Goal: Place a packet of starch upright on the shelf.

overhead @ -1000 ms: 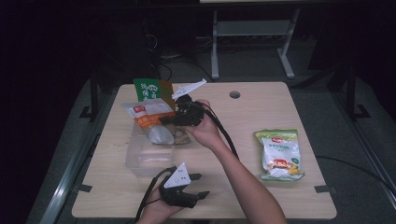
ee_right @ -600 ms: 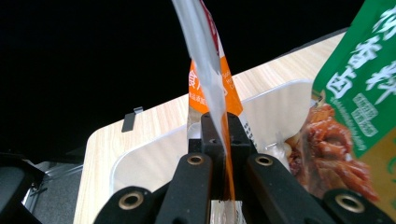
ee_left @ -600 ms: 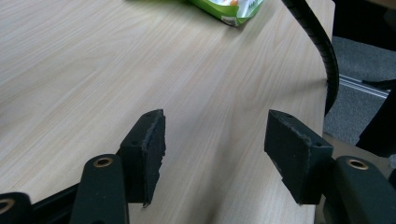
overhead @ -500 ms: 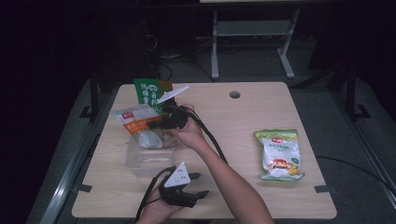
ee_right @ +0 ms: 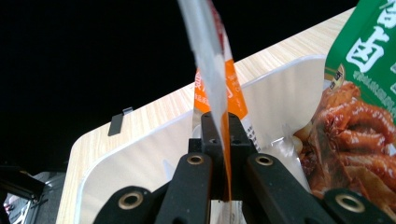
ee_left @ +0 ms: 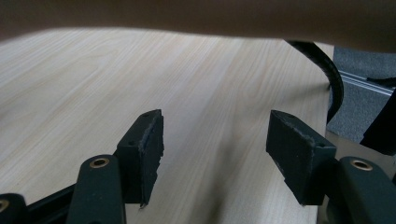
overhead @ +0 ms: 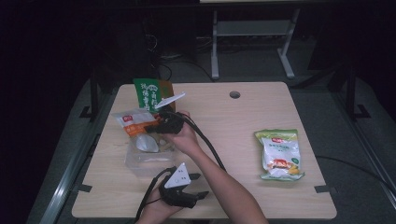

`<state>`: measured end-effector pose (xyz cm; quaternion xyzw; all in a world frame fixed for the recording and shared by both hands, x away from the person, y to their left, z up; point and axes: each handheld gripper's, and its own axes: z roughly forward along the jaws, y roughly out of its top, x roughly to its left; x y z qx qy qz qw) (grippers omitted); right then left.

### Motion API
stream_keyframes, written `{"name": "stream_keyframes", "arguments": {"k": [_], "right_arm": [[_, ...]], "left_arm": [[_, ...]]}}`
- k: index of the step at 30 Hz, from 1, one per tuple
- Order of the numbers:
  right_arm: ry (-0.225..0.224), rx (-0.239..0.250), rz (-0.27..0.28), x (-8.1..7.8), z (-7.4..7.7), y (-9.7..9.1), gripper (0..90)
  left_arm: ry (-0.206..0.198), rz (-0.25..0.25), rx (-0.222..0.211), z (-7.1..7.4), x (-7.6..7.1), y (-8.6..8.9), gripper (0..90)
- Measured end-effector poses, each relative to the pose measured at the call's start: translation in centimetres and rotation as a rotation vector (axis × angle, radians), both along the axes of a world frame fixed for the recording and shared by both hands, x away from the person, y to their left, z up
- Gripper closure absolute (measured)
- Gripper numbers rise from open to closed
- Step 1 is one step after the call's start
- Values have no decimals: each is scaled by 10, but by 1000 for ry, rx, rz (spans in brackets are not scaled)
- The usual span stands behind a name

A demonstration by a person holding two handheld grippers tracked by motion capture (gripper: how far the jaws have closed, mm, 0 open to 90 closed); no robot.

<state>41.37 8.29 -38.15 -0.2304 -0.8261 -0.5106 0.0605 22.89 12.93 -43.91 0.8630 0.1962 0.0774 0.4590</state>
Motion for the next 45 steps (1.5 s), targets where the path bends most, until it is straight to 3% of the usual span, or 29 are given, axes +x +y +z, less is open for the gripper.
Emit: {"name": "stream_keyframes", "arguments": {"k": [4,9,15,20,35,36,38,39,42,45], "right_arm": [[22,0,-4,0,-3,-4,882],[-18,-39,-5,-5,5,-13,820],[-33,-90,-7,-8,8,-23,888],[-39,-87,21,-10,6,-25,892],[-20,-131,16,-11,-5,-34,890],[-21,-132,18,-10,-5,-34,879],[5,-130,34,-9,-6,-34,736],[7,-147,33,-9,-8,-33,730],[-16,-219,53,-10,-14,-31,814],[-15,-229,60,-9,-16,-30,888]], "left_arm": [[0,0,0,0,0,0,365],[-1,-6,9,-1,0,-1,364],[-1,-8,9,-1,0,-3,364],[2,-3,10,-1,1,-2,365],[-3,-3,7,0,1,-2,364],[-3,-3,5,0,1,-2,364],[-3,-5,5,0,1,-2,364],[-3,-6,6,0,1,-2,364],[-2,-7,3,0,1,-3,364],[-2,-6,2,0,1,-3,364]]}}
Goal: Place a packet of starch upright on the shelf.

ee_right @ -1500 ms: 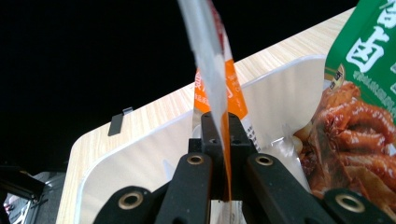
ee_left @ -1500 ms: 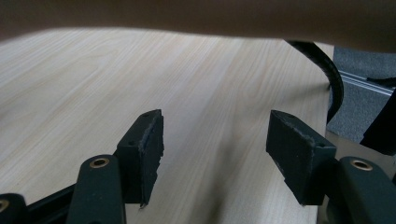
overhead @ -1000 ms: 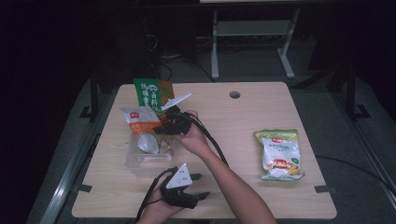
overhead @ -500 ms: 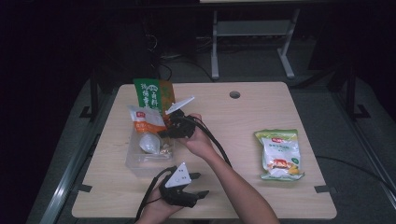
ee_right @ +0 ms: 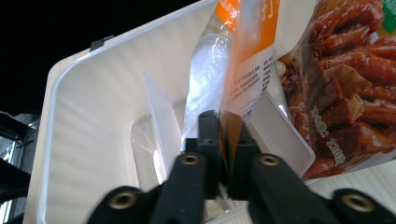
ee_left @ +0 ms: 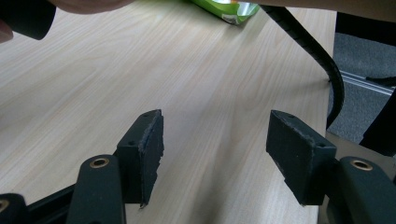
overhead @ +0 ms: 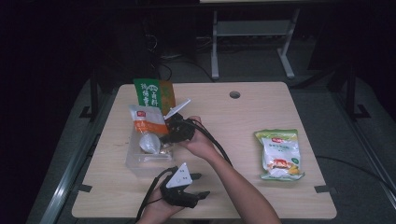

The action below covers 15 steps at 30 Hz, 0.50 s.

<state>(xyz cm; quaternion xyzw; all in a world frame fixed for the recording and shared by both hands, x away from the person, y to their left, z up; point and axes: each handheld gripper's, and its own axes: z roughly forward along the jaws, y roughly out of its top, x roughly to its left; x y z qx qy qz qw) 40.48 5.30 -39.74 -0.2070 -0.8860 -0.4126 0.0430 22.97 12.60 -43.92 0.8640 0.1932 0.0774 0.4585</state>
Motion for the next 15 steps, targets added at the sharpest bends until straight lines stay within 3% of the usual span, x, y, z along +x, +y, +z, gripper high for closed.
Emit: {"name": "stream_keyframes", "arguments": {"k": [6,8,15], "right_arm": [[2,-22,7,0,-4,0,893],[-20,-28,18,1,-7,0,894],[1,-28,10,1,-10,-2,889]], "left_arm": [[2,0,0,0,0,0,364],[0,-2,1,0,0,0,365],[-1,-6,6,-1,-1,-1,364]]}}
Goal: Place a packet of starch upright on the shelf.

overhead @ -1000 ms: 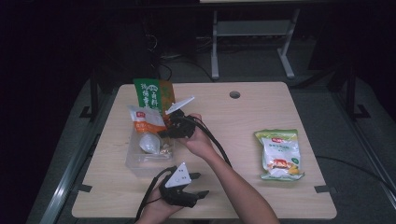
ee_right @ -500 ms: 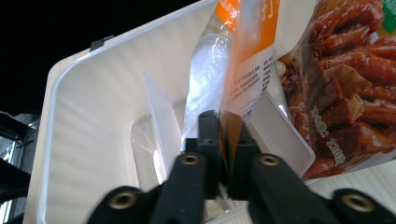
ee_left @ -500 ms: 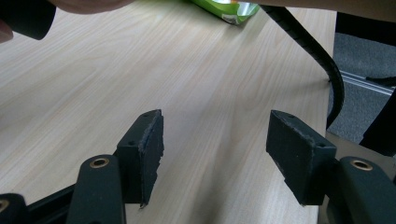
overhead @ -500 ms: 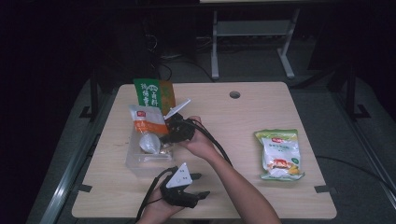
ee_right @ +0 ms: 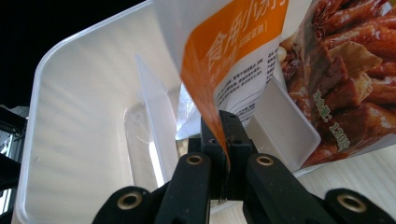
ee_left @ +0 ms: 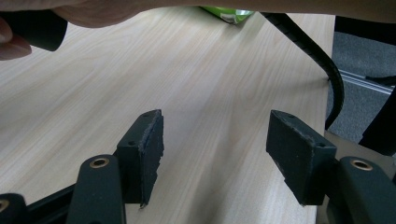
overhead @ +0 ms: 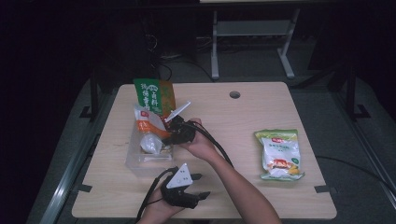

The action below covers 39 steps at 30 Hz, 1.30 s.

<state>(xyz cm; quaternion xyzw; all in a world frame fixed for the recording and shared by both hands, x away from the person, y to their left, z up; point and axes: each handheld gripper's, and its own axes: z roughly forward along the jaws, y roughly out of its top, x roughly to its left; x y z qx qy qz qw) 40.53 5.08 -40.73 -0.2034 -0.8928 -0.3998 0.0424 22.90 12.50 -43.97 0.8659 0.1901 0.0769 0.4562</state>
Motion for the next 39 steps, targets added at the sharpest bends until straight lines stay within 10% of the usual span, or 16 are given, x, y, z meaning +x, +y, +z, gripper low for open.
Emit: {"name": "stream_keyframes", "arguments": {"k": [18,39], "right_arm": [[15,118,-41,-7,32,-43,679],[-9,99,-128,-17,42,-114,570]], "left_arm": [[7,19,1,0,3,0,317],[15,34,-3,-1,6,0,306]]}}
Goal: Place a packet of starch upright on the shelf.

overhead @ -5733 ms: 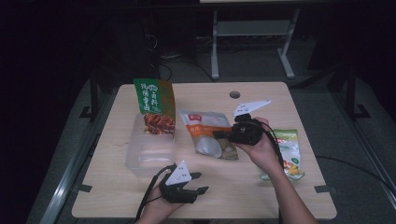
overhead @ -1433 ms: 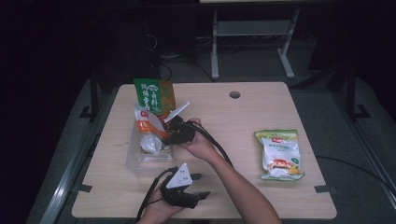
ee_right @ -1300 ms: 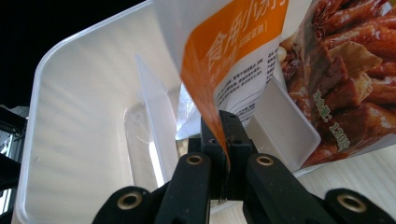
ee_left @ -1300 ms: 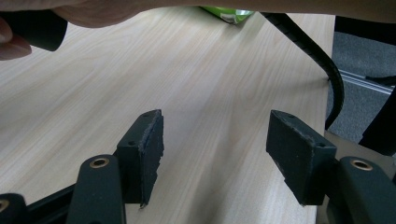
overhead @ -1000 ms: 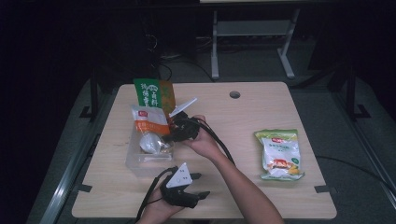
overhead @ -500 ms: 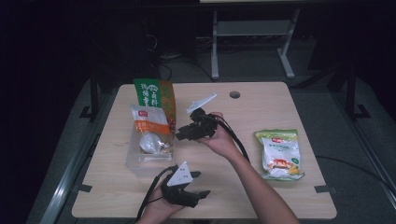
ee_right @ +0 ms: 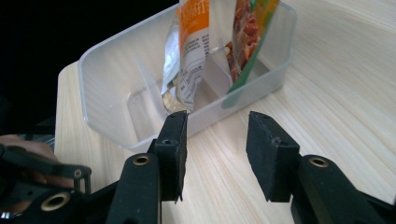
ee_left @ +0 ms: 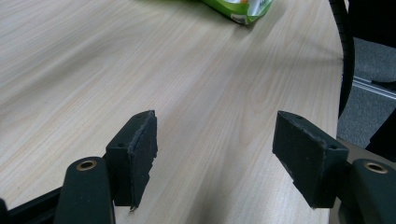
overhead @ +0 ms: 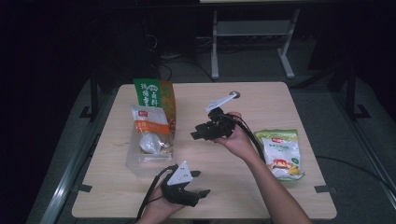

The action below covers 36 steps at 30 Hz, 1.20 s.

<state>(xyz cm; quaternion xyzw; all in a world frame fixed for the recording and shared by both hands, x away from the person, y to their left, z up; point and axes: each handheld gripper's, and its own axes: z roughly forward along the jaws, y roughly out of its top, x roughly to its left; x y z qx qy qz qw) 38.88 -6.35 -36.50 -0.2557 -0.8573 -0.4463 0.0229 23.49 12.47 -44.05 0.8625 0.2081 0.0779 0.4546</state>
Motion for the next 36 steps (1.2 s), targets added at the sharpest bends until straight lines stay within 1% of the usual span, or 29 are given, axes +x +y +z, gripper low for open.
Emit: {"name": "stream_keyframes", "arguments": {"k": [2,3,8,9,12,13,15,18,22,25,26,27,28,30,31,34,35,36], "right_arm": [[6,2,-13,-2,1,-6,565],[6,0,-16,-2,1,-9,561],[2,-4,-40,-6,1,-27,545],[5,-2,-46,-6,1,-30,541],[11,-7,-59,-7,1,-39,529],[16,-12,-63,-8,1,-41,526],[11,-17,-67,-8,2,-46,520],[9,-13,-77,-10,2,-52,514],[20,-20,-96,-12,1,-61,501],[20,-21,-106,-14,0,-69,495],[21,-25,-110,-14,-1,-71,491],[25,-24,-117,-15,-1,-73,487],[20,-24,-119,-15,-1,-76,483],[23,-28,-125,-16,-2,-80,473],[31,-32,-131,-17,-2,-82,471],[31,-38,-140,-19,-1,-88,468],[24,-36,-142,-19,-1,-90,467],[28,-37,-146,-20,-1,-91,465]], "left_arm": [[0,0,0,0,0,0,306],[-2,-2,7,0,0,0,306],[-2,1,3,0,1,1,305],[-8,-2,6,0,2,1,305],[0,3,3,0,2,1,305],[0,4,0,0,2,1,304],[1,5,-1,0,2,0,304],[3,7,-3,0,2,0,304],[3,6,2,0,3,1,304],[4,8,-4,0,3,1,304],[-4,4,-1,0,3,1,304],[0,6,-10,-1,3,0,304],[-2,2,0,-1,4,0,303],[-3,1,1,-1,4,0,303],[-3,2,2,-1,3,0,303],[-2,2,1,-1,4,0,303],[-1,2,1,-1,4,-1,303],[-1,2,0,-1,4,-1,303]]}}
